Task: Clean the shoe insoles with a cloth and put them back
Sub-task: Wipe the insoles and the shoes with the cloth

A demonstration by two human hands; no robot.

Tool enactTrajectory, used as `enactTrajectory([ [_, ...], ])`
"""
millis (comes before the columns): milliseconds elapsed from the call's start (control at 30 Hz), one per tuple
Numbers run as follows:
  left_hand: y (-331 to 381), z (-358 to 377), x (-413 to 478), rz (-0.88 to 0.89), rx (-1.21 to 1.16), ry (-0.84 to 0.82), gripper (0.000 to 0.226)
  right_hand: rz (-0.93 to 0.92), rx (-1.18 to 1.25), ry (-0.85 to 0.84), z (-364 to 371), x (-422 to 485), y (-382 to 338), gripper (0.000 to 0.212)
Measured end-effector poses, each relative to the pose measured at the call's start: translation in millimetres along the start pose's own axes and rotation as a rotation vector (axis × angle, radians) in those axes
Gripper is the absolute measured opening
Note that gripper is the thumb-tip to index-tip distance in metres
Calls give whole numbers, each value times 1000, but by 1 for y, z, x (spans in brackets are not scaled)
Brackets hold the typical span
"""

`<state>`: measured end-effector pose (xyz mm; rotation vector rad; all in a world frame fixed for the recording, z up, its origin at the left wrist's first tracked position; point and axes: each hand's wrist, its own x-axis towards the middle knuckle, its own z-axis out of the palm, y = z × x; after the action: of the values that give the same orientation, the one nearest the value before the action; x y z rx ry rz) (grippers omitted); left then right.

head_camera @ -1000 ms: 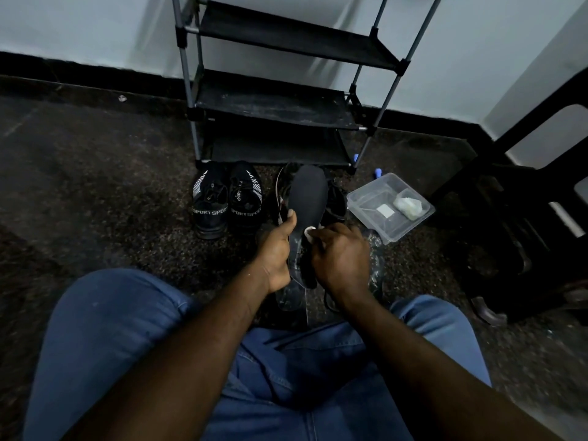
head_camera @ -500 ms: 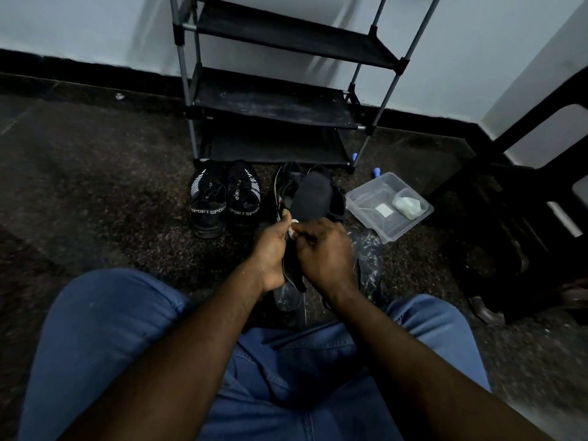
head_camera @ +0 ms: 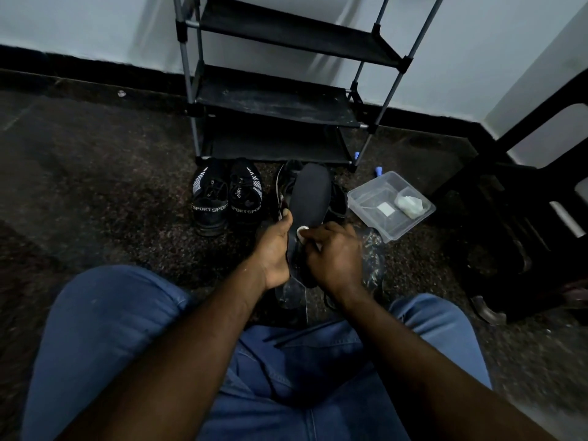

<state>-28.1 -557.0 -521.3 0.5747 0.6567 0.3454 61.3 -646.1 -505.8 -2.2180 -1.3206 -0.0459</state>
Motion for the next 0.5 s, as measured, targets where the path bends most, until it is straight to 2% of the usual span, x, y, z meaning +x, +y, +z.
enactTrajectory([
  [200, -2, -3, 0, 23, 6, 63, 74, -2, 132, -18, 3, 4, -16, 35],
  [300, -2, -1, 1, 13, 4, 74, 79, -92, -16, -25, 0, 0, -10, 38],
  [400, -4, 2, 2, 4, -22, 107, 70, -131, -215, -44, -6, -1, 0, 25],
  [500, -1, -1, 4, 42, -39, 123, 62, -117, -318, -8, -13, 3, 5, 22],
])
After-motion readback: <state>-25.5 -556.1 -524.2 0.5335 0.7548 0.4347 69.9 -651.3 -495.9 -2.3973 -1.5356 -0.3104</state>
